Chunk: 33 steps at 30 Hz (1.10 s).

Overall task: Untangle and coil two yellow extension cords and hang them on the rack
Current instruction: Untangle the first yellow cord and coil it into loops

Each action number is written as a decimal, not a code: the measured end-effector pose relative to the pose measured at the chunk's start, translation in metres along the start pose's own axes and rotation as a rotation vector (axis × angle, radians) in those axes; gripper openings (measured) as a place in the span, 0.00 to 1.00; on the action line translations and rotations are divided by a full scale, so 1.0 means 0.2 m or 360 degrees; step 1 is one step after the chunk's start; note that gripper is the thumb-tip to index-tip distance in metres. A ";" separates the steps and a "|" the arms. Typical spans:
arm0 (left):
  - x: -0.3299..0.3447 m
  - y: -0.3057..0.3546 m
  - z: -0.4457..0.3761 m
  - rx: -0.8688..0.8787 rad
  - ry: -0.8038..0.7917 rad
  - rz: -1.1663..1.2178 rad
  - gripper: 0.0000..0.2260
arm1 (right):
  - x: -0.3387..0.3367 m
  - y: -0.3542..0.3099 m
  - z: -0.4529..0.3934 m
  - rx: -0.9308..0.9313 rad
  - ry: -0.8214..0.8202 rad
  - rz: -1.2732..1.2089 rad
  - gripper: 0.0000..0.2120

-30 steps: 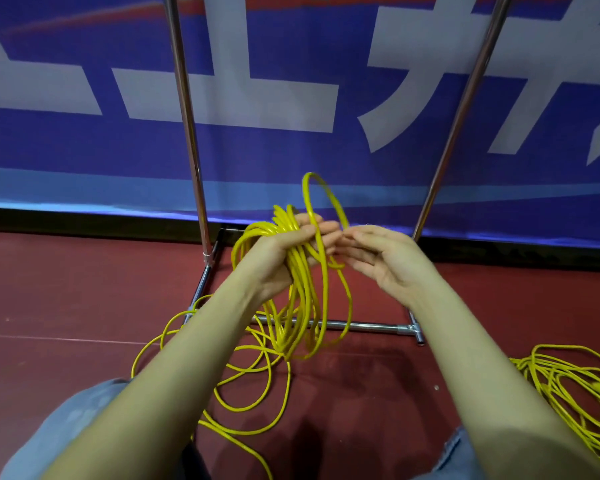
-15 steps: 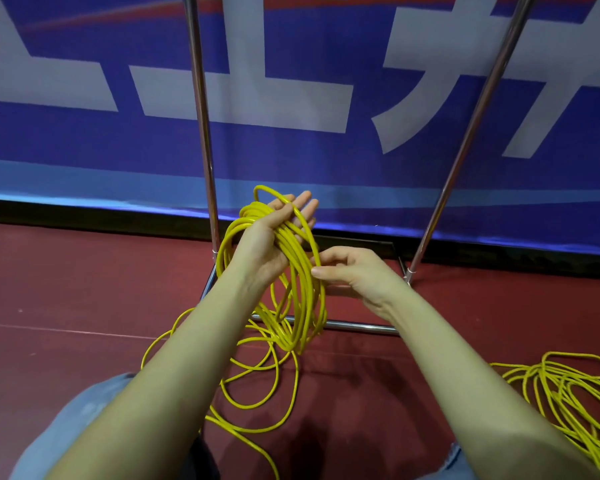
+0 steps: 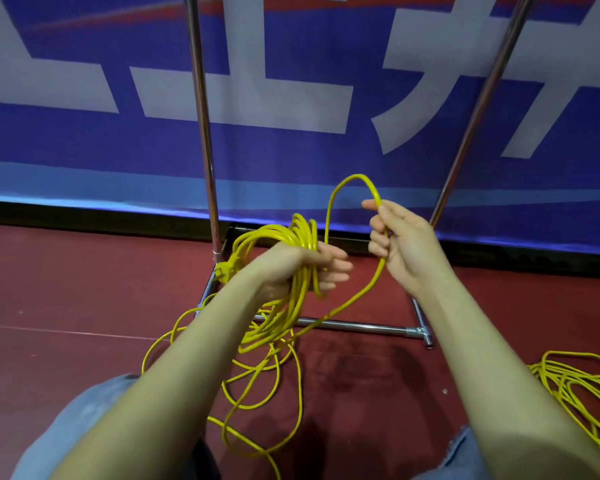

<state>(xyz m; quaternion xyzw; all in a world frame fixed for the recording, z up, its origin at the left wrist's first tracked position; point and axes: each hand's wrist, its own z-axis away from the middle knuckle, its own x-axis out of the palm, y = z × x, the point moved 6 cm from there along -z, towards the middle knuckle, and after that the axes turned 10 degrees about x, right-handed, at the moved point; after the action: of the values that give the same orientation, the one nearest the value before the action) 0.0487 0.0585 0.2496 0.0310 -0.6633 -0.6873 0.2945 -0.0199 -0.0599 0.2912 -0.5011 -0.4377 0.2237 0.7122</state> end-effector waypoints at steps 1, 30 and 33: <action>0.02 -0.02 0.00 -0.0026 -0.0067 -0.0045 0.10 | -0.01 0.00 -0.01 0.0036 -0.0003 -0.0130 0.10; -0.13 0.16 -0.04 0.0717 0.0441 0.0862 0.06 | 0.09 0.25 0.03 0.0389 -0.0281 0.0764 0.04; -0.14 0.17 -0.03 0.0713 0.0428 0.0854 0.08 | 0.14 0.25 0.03 0.0210 -0.0258 0.0864 0.07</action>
<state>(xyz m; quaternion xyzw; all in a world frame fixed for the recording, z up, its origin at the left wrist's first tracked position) 0.0866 0.0677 0.2719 0.0097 -0.7373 -0.4132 0.5344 -0.0052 -0.0156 0.2581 -0.5329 -0.3276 0.4734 0.6202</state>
